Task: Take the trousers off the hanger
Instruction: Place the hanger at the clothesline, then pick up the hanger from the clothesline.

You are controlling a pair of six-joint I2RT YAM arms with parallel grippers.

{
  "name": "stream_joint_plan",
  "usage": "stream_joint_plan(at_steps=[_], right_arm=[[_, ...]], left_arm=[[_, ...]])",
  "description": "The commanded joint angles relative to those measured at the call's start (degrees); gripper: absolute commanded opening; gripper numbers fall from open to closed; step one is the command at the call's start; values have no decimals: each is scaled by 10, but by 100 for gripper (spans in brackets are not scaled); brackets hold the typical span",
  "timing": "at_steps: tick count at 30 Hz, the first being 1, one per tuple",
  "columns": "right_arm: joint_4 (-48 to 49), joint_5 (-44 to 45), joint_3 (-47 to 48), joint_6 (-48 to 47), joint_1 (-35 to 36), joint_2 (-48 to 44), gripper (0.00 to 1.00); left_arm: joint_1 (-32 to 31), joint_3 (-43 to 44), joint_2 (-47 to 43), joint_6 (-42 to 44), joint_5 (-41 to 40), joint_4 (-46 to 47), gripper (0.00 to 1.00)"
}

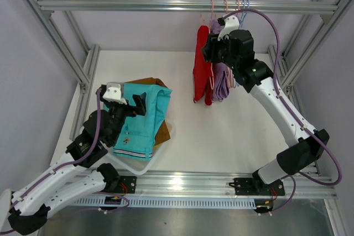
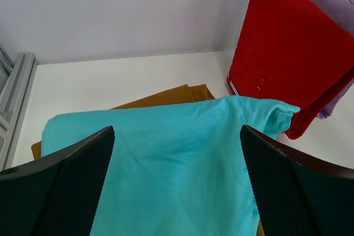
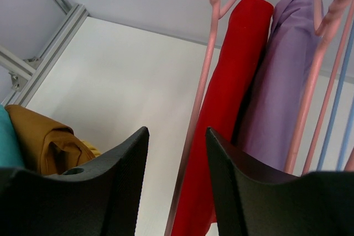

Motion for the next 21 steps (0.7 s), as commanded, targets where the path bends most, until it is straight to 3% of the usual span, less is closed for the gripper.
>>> stream_joint_plan(at_steps=[1, 8, 21], right_arm=[[30, -11, 11, 2, 2, 1, 48], [80, -66, -40, 34, -6, -20, 44], [110, -84, -73, 57, -7, -34, 31]], left_arm=[[-2, 0, 1, 8, 12, 14, 100], [-2, 0, 1, 7, 13, 12, 100], [-2, 1, -2, 7, 16, 11, 99]])
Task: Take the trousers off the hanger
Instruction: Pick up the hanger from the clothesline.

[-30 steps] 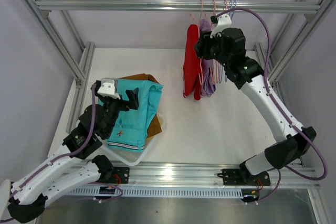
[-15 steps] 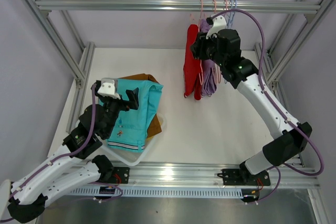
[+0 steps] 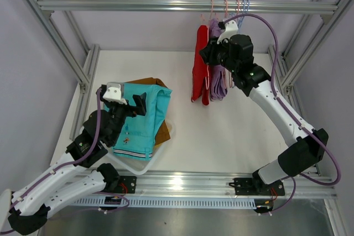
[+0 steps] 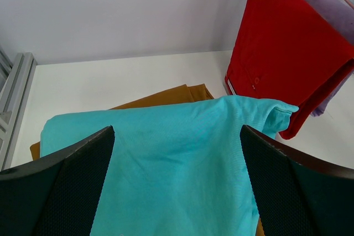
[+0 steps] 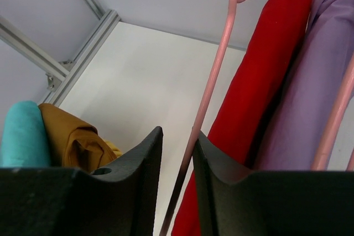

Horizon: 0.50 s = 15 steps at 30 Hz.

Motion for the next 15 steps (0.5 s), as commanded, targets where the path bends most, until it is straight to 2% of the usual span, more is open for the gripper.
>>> stream_joint_plan(at_steps=[1, 7, 15], right_arm=[[23, -17, -6, 19, 0, -26, 30], [51, -26, -37, 32, -1, -44, 24], [95, -54, -76, 68, -7, -47, 26]], left_arm=[[-2, 1, -2, 7, 13, 12, 99], [-2, 1, -3, 6, 15, 11, 99], [-2, 1, -5, 6, 16, 10, 99]])
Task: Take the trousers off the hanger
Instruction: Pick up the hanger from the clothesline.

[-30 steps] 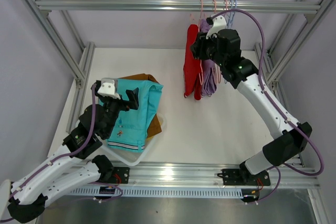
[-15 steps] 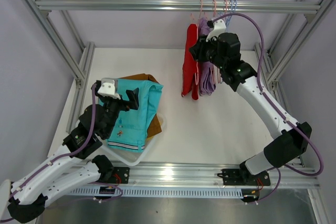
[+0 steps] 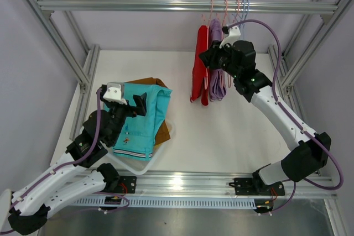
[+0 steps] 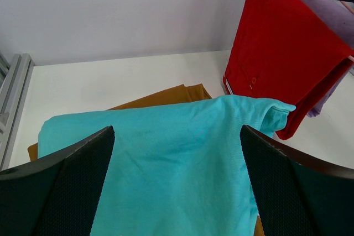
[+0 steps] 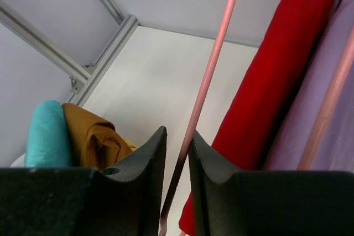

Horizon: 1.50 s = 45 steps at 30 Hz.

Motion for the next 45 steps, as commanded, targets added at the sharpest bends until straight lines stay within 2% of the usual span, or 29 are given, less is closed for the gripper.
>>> stream_joint_plan(at_steps=[1, 25, 30, 37, 45], right_arm=[[41, -26, -13, 25, -1, -14, 26], [97, -88, -38, 102, -21, 11, 25], [110, -98, -45, 115, -24, 12, 11], [119, -99, -52, 118, -25, 2, 0], [133, -98, -65, 127, -26, -22, 0]], left_arm=[[-3, 3, -4, 6, 12, 9, 99], [-2, 4, 0, 6, 18, 7, 99], [-2, 4, 0, 7, 19, 8, 99], [-2, 3, 0, 8, 18, 8, 100], [-2, 3, -2, 9, 17, 9, 99]])
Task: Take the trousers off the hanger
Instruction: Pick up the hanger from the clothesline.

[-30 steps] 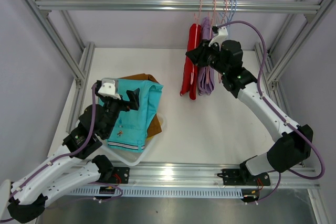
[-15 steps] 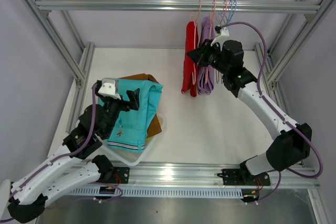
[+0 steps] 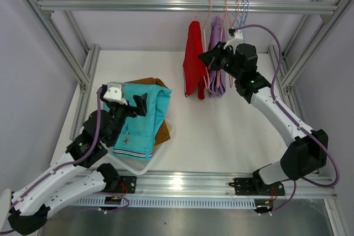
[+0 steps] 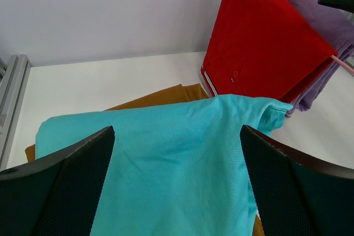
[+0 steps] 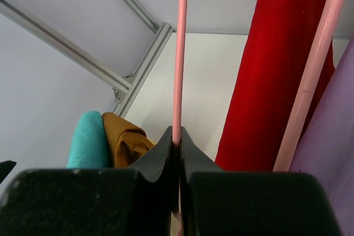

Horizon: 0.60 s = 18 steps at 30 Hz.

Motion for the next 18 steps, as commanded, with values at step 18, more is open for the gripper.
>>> stream_joint_plan(at_steps=[18], right_arm=[[25, 93, 59, -33, 14, -63, 0]], left_arm=[[-2, 2, 0, 11, 9, 9, 99]])
